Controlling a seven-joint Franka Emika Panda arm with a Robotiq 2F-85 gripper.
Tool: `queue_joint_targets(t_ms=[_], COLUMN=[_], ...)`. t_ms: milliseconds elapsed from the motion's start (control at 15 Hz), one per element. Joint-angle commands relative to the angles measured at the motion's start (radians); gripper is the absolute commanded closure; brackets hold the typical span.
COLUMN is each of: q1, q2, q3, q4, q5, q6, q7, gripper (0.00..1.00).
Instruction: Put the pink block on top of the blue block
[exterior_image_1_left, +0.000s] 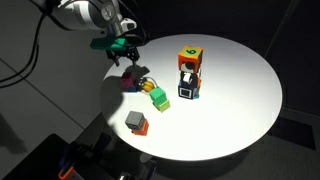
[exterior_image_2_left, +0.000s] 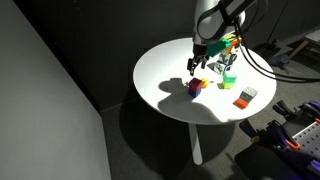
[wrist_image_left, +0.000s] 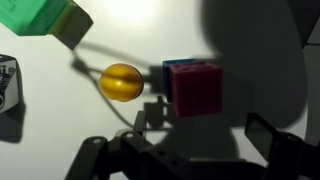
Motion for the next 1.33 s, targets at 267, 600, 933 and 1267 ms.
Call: queue_joint_targets(t_ms=[267, 600, 933, 1267], q1=[-0.003, -0.005, -0.019, -0.036], q2=[-0.148, -0.228, -0.317, -0.398], q3=[-0.048, -0.085, -0.096, -0.090], q4=[-0.102, -0.142, -0.190, -0.248], q5=[-0.018, -0.063, -0.082, -0.074], q6=[-0.117, -0.192, -0.244, -0.258], q7=[0.060, 0.104, 0.135, 0.139], gripper=[0.00, 0.00, 0.00, 0.00])
